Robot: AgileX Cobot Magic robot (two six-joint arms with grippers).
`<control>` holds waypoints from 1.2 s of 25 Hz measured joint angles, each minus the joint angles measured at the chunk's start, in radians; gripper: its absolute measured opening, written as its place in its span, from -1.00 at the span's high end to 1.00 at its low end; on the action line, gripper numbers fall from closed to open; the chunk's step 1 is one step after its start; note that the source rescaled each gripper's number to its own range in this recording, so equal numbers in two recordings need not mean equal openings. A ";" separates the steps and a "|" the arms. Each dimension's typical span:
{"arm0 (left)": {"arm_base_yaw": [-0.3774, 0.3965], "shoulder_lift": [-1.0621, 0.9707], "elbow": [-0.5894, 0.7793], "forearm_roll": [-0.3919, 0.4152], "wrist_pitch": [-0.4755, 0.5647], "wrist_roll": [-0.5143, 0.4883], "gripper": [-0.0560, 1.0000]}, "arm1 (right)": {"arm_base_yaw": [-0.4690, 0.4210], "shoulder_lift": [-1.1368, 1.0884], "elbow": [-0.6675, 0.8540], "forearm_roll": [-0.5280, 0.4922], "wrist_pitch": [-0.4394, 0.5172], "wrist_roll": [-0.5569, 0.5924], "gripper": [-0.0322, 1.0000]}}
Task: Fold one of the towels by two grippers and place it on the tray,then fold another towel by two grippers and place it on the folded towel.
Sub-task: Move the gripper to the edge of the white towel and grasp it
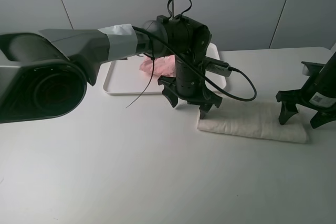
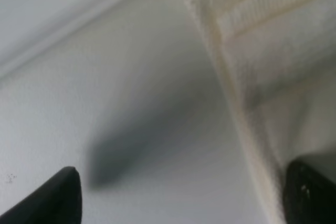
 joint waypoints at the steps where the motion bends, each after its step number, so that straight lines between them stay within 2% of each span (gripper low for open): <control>1: 0.000 0.000 0.000 0.000 0.000 0.000 -0.97 | 0.000 0.000 0.000 0.000 -0.002 0.000 -0.51; 5: 0.000 0.000 0.000 0.000 0.000 0.000 -0.97 | 0.000 0.000 0.000 0.007 -0.004 0.000 -0.45; 22: 0.000 0.000 0.000 0.000 0.000 0.006 -0.97 | 0.000 0.000 0.000 0.025 -0.008 0.000 -0.41; 30: 0.000 0.000 0.000 -0.008 0.000 0.027 -0.97 | 0.000 0.000 0.000 0.034 -0.010 -0.009 0.13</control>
